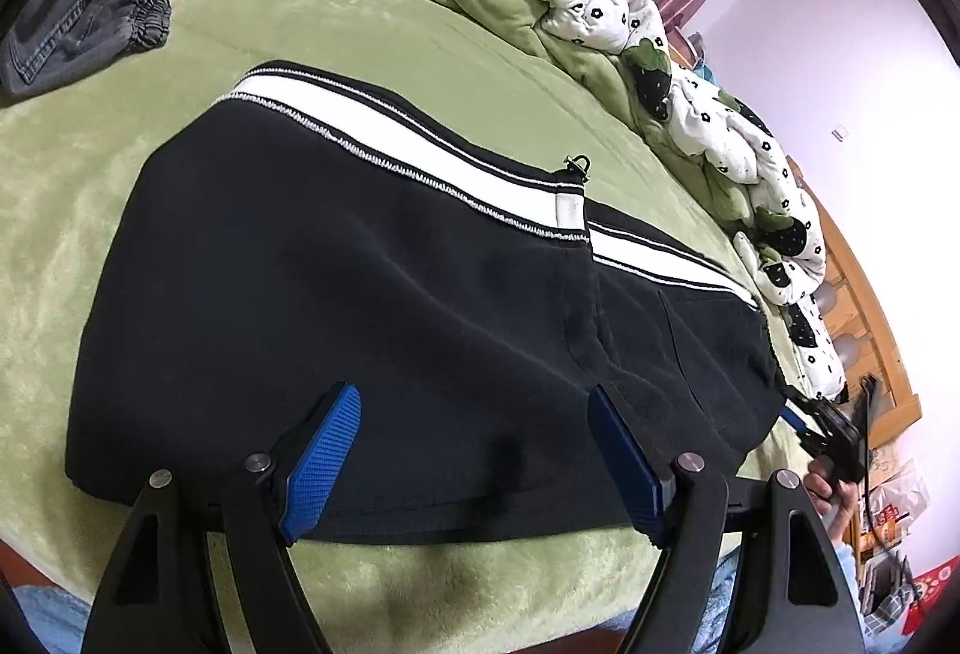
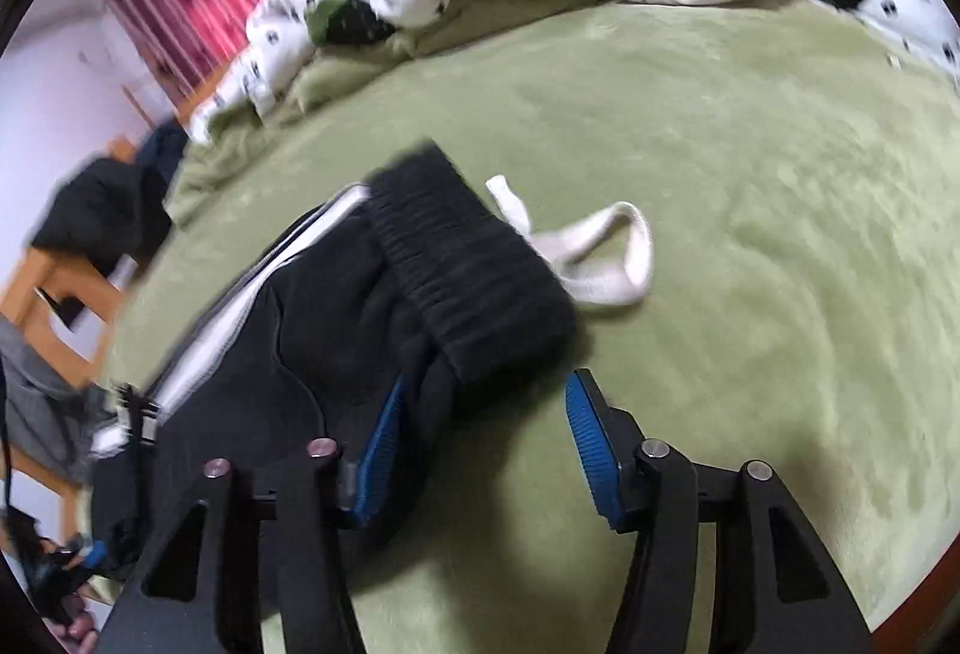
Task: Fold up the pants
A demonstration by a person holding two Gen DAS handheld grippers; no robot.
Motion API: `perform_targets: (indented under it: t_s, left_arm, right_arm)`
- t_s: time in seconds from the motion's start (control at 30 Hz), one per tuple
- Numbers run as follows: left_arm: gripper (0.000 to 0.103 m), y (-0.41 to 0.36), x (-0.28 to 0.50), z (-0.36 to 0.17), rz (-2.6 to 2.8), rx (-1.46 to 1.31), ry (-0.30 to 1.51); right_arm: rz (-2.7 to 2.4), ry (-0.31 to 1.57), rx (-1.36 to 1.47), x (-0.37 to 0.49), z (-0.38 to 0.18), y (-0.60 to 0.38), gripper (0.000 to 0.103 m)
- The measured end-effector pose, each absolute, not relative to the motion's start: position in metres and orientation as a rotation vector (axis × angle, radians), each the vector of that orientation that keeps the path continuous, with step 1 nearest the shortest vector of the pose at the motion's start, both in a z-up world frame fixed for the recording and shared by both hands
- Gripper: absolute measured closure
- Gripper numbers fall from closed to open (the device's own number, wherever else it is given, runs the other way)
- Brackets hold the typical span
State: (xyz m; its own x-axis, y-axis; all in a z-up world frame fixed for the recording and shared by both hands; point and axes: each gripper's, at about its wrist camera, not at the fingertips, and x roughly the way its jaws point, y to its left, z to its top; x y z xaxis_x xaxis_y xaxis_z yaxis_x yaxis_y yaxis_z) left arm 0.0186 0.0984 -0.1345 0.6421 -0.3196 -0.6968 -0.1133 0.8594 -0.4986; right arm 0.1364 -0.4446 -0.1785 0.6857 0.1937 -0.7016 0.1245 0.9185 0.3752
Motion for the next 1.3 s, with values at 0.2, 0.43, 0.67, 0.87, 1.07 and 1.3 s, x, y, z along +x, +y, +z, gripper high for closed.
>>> perform_targets:
  t_s: [0.2, 0.43, 0.67, 0.87, 1.07, 1.3]
  left_arm:
    - [0.026, 0.084, 0.019, -0.134, -0.105, -0.460, 0.893]
    - [0.026, 0.104, 0.001, -0.129, -0.062, -0.478, 0.872]
    - [0.026, 0.150, -0.008, -0.117, 0.182, -0.383, 0.886]
    - [0.026, 0.176, -0.009, -0.117, 0.246, -0.283, 0.930]
    - [0.026, 0.185, -0.008, -0.127, 0.206, -0.314, 0.942]
    - [0.026, 0.188, 0.000, -0.138, 0.133, -0.377, 0.935]
  right_arm:
    - [0.027, 0.747, 0.331, 0.116, -0.155, -0.422, 0.045]
    - [0.122, 0.738, 0.202, 0.094, -0.140, -0.354, 0.045]
    - [0.463, 0.853, 0.084, 0.090, -0.153, -0.195, 0.068]
    - [0.638, 0.924, 0.007, 0.082, -0.177, -0.096, 0.080]
    - [0.570, 1.005, -0.139, 0.090, -0.199, -0.056, 0.079]
    - [0.553, 1.034, -0.113, 0.089, -0.197, -0.063, 0.085]
